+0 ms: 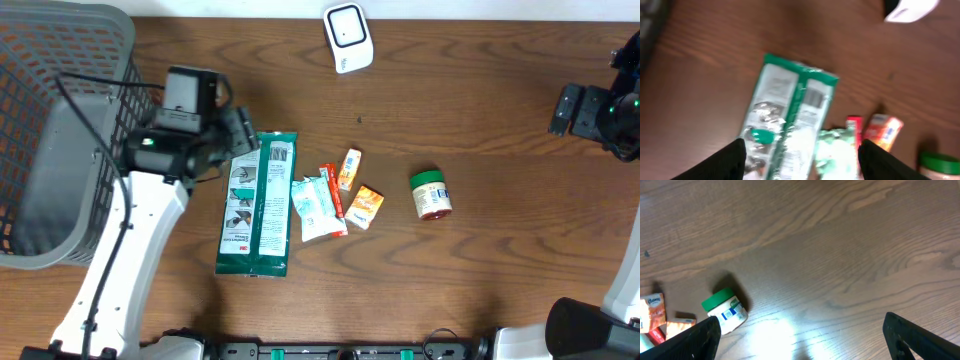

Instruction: Scan the item barcode

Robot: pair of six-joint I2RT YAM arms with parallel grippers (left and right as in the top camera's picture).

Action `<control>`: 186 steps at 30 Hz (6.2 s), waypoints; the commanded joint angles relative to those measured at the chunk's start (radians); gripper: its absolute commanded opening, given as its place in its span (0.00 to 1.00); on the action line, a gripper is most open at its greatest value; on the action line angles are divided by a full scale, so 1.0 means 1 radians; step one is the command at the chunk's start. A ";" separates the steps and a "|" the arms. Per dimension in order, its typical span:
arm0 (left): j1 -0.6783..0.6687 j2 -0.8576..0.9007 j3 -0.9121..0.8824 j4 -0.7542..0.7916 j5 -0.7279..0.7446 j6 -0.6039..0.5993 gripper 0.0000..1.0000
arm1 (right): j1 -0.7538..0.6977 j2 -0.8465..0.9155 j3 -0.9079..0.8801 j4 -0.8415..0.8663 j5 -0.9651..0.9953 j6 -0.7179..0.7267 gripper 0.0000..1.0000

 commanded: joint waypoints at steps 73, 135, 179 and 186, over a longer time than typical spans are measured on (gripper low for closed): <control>0.048 0.006 0.001 -0.027 -0.008 0.092 0.88 | -0.002 0.003 0.011 0.000 -0.001 0.012 0.99; 0.048 0.006 0.001 -0.027 -0.008 0.092 0.88 | 0.530 0.018 0.008 0.019 -0.203 0.358 0.10; 0.048 0.006 0.001 -0.027 -0.008 0.092 0.88 | 0.883 0.597 -0.090 0.256 0.093 0.613 0.61; 0.048 0.006 0.001 -0.027 -0.008 0.092 0.88 | 0.867 0.597 -0.144 0.309 0.077 0.623 0.56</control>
